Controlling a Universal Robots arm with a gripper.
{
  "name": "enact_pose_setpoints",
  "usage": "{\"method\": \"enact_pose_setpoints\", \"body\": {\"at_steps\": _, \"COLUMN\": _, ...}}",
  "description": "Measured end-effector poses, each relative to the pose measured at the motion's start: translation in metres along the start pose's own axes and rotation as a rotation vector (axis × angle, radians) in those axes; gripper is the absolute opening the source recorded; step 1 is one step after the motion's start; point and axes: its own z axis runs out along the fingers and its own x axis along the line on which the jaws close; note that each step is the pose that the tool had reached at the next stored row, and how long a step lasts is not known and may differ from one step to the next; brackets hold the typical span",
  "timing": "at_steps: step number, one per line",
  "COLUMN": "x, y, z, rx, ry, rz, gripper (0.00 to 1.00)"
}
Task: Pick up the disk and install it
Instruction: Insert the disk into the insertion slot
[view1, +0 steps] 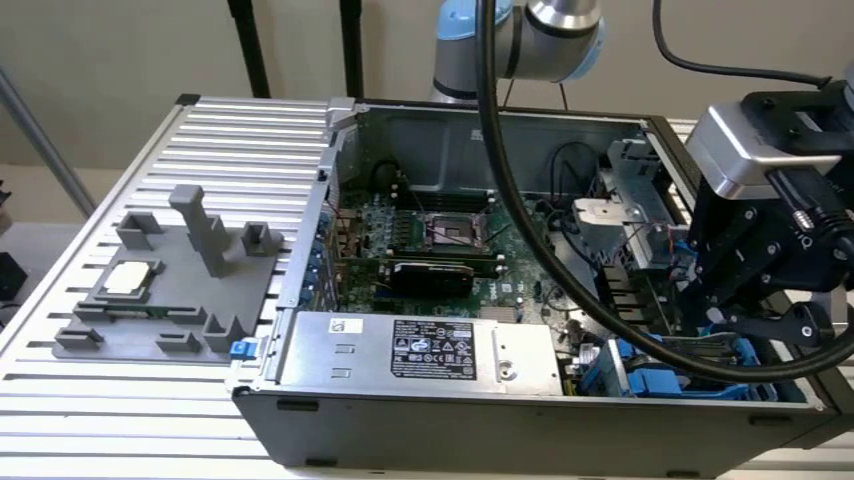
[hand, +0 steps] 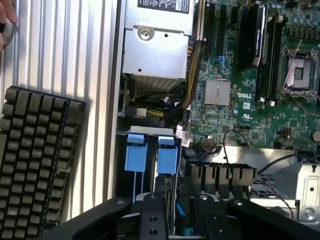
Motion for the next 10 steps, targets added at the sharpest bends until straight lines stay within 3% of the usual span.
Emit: {"method": "enact_pose_setpoints", "body": {"at_steps": 10, "x": 0.0000, "y": -0.0001, "z": 0.0000, "rx": 0.0000, "ry": 0.0000, "rz": 0.000, "gripper": 0.00}}
